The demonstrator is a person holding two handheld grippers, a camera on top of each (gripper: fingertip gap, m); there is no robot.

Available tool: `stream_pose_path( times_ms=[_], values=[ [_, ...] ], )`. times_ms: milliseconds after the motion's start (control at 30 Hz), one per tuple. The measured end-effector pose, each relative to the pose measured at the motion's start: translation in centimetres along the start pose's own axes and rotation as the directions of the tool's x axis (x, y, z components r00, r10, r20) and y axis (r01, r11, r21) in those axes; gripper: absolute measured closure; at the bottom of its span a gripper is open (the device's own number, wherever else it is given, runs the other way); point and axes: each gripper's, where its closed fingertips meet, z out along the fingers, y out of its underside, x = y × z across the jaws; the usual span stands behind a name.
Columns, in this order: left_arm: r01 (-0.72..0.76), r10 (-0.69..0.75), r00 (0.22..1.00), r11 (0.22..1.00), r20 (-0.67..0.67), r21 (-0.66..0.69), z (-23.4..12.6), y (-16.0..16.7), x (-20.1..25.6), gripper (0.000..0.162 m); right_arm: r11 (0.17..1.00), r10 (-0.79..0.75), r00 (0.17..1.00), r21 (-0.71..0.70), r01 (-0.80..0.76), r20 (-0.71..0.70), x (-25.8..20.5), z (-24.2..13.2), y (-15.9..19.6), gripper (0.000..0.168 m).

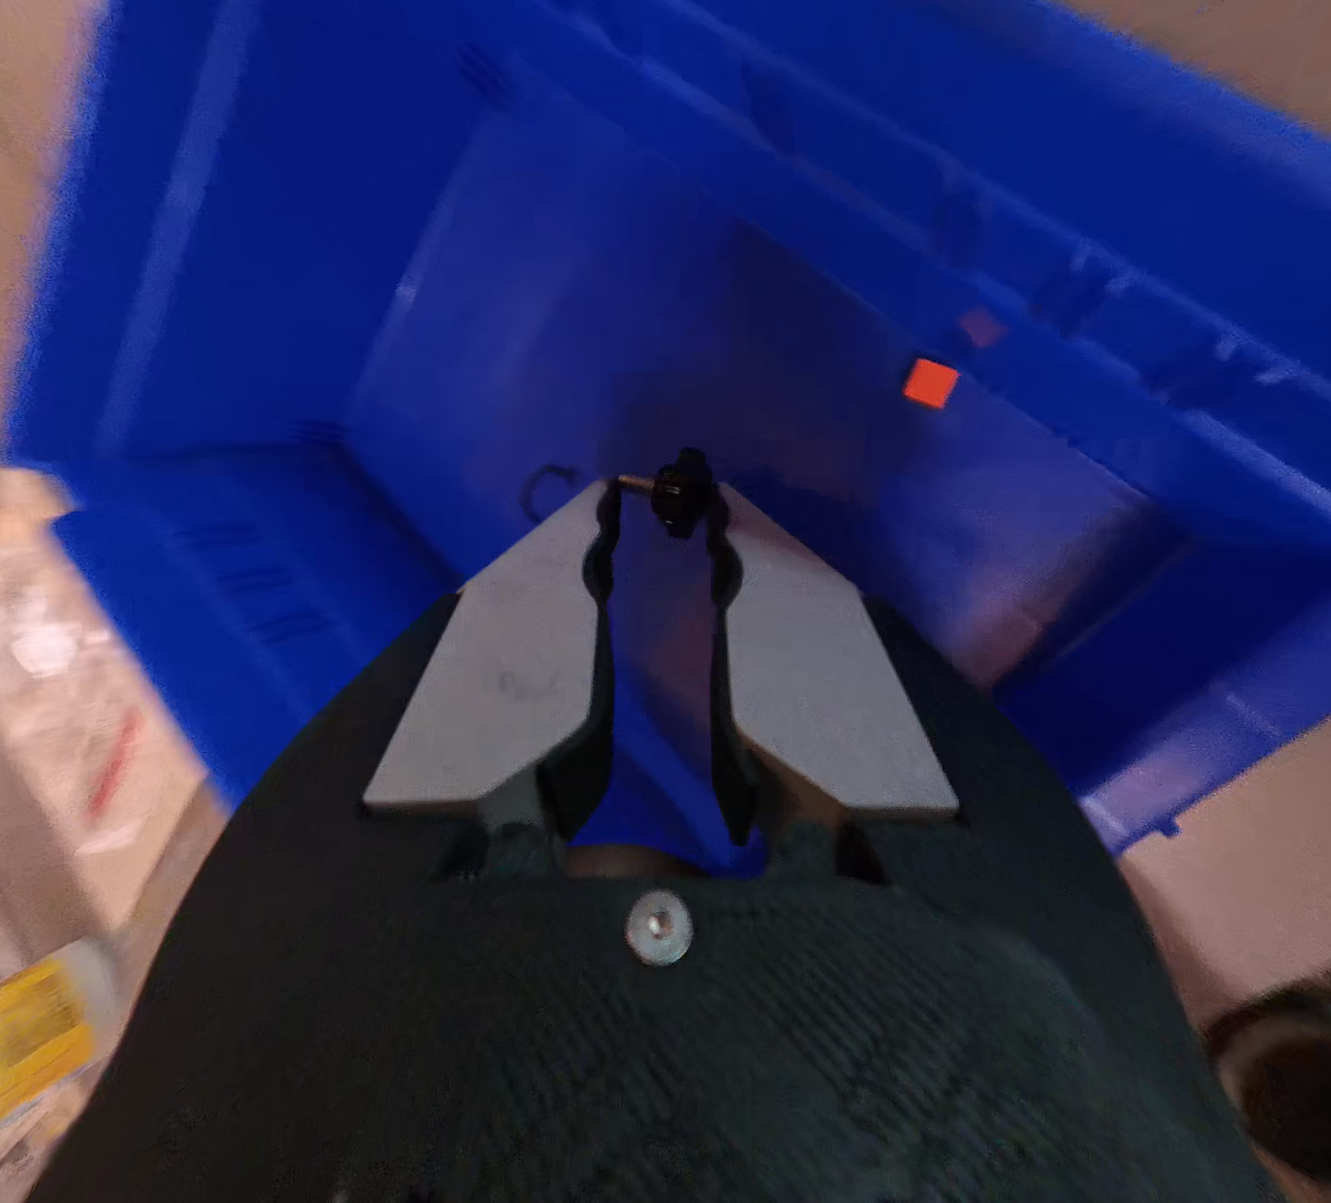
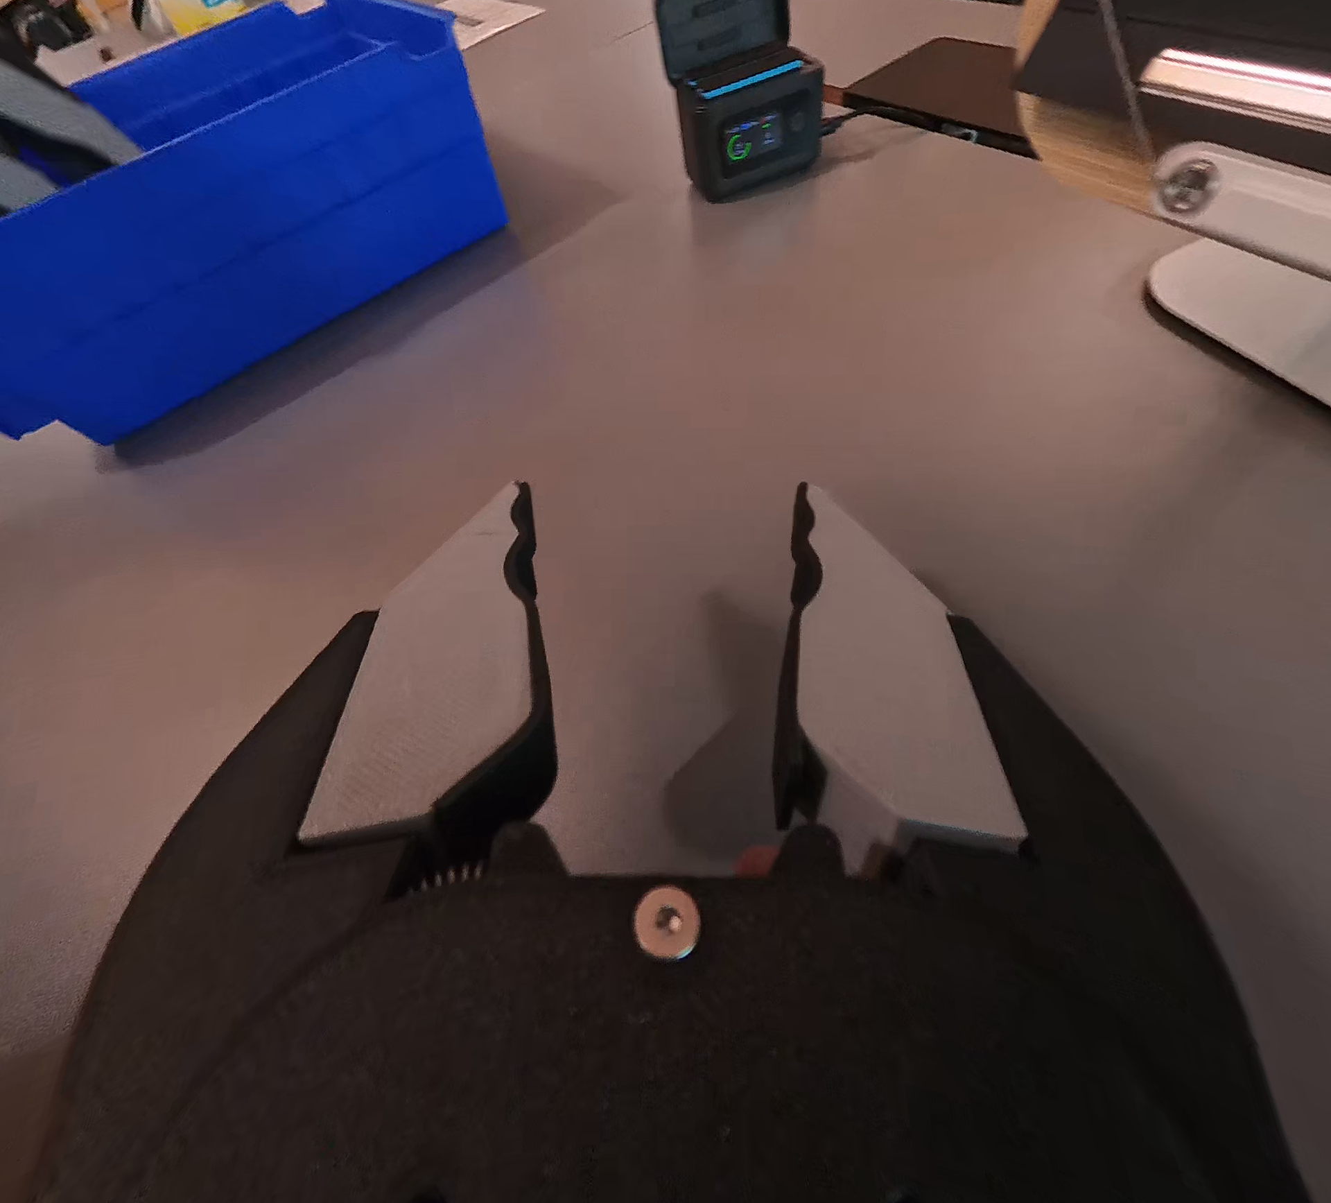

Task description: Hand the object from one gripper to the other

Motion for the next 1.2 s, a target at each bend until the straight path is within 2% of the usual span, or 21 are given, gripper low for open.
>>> stream_pose_path(
  times_ms=[67, 167, 333, 400, 500, 567, 633, 767, 933, 1100, 1200],
  values=[
    [-0.016, 0.008, 0.993, 0.997, 0.114, 0.073, -1.8, -1.7, -1.2, 0.14, 0.999, -0.031, 0.998, -0.011, 0.032, 0.052, -1.6, 0.1, -0.1, 0.1],
    [-0.078, 0.016, 0.965, 0.971, 0.263, 0.226, -5.5, -5.9, -1.9, 0.14, 0.997, -0.066, 0.988, -0.026, 0.07, 0.14, -4.1, 0.0, -0.2, 0.102],
    [-0.232, 0.07, 0.923, 0.887, 0.379, 0.399, -10.1, -14.5, 1.5, 0.141, 0.997, -0.081, 0.953, 0.012, 0.081, 0.291, -7.5, -0.9, -1.8, 0.102],
    [-0.295, 0.107, 0.909, 0.848, 0.402, 0.44, -10.1, -18.2, 4.1, 0.141, 0.999, -0.044, 0.891, 0.043, 0.027, 0.452, -10.1, -2.1, -3.5, 0.102],
    [-0.337, 0.131, 0.912, 0.778, 0.388, 0.529, -8.7, -23.8, 8.8, 0.14, 0.994, -0.018, 0.807, 0.095, -0.047, 0.59, -11.8, -4.2, -6.2, 0.103],
    [-0.372, 0.145, 0.901, 0.742, 0.408, 0.558, -7.3, -26.9, 11.3, 0.14, 0.995, -0.014, 0.793, 0.089, -0.051, 0.609, -11.5, -4.9, -6.6, 0.111],
    [-0.427, 0.161, 0.871, 0.716, 0.465, 0.552, -5.5, -29.1, 12.9, 0.14, 0.994, 0.034, 0.805, 0.064, -0.089, 0.592, -10.1, -5.1, -6.4, 0.112],
    [-0.462, 0.162, 0.838, 0.72, 0.521, 0.518, -1.4, -31.7, 14.6, 0.14, 0.97, 0.177, 0.817, 0.043, -0.239, 0.549, -6.1, -5.5, -5.4, 0.117],
    [-0.437, 0.155, 0.859, 0.719, 0.488, 0.54, 2.2, -33.7, 16.0, 0.141, 0.964, 0.238, 0.838, -0.018, -0.264, 0.491, -3.5, -5.0, -2.8, 0.114],
    [-0.437, 0.141, 0.857, 0.709, 0.496, 0.553, 3.8, -34.8, 16.3, 0.14, 0.961, 0.269, 0.853, -0.062, -0.27, 0.447, -2.4, -4.1, -1.5, 0.144],
    [-0.395, 0.104, 0.879, 0.706, 0.466, 0.587, 4.6, -35.0, 16.5, 0.14, 0.951, 0.303, 0.844, -0.08, -0.299, 0.442, -1.7, -4.0, -1.1, 0.147]
  ],
)
